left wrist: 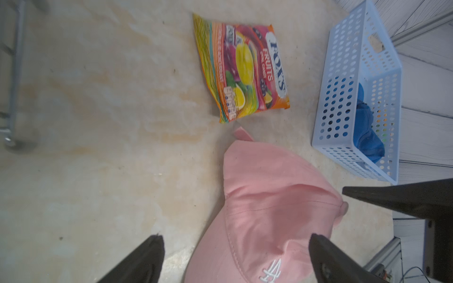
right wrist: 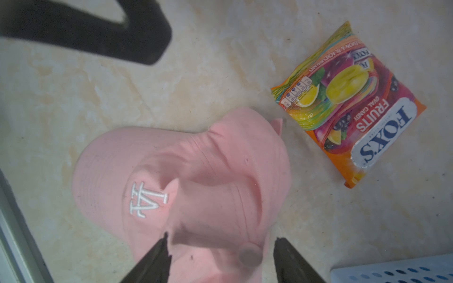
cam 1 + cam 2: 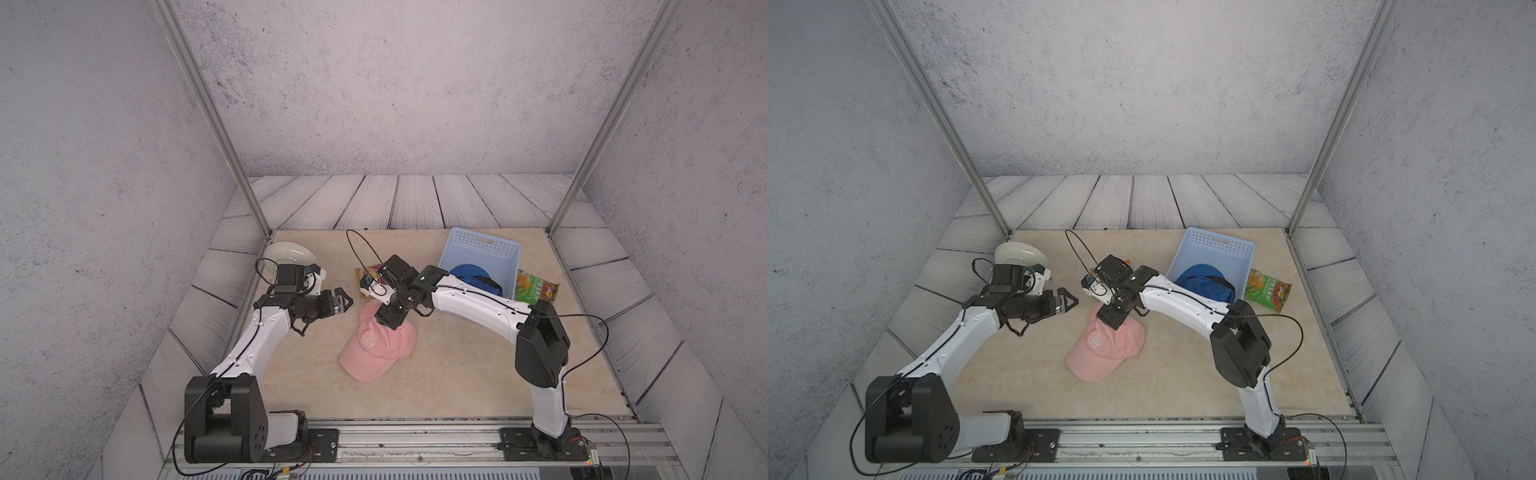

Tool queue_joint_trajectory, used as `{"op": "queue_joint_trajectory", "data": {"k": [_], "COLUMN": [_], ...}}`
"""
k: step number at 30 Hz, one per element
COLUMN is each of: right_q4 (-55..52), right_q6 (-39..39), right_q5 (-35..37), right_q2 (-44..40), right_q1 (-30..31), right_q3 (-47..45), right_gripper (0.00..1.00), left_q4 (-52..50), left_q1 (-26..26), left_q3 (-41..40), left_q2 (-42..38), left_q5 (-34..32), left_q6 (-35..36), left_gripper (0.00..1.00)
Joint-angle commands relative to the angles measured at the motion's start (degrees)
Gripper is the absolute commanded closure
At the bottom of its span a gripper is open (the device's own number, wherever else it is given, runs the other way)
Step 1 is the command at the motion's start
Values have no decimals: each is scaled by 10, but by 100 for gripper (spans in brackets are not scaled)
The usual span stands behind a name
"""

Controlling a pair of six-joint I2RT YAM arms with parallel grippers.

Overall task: Turn the baseball cap inside out
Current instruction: Place the baseball cap at the center of the board.

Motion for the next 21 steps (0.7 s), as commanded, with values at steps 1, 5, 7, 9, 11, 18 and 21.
{"op": "queue_joint_trajectory", "data": {"k": [1, 5, 7, 9, 11, 18, 21], "right_q4": [4, 5, 2, 4, 4, 6, 10], "right_q6": [24, 50, 58, 65, 68, 78, 81], "right_q5": [-1, 8, 8, 6, 10, 18, 18], "right_q2": [-44, -39, -34, -30, -28, -29, -32], "right_q1": [1, -4, -8, -11, -12, -18, -19], "right_q3": [-9, -20, -18, -14, -7, 1, -3], "right_gripper": [25, 29, 35, 40, 43, 50, 56], "left_q4": [-43, -122, -166, -207, -235, -275, -274], "left_q1": [3, 3, 3, 5, 7, 14, 22], "left_q3": [10, 33, 41, 48, 47, 18, -13], "left_q2": [15, 49, 65, 85, 104, 97, 80], "left_q5": [23, -5, -32, -50, -45, -4, 28], "left_q6": [-6, -9, -21, -27, -32, -50, -69], "left_gripper": [2, 1, 1, 2, 2, 0, 7]}}
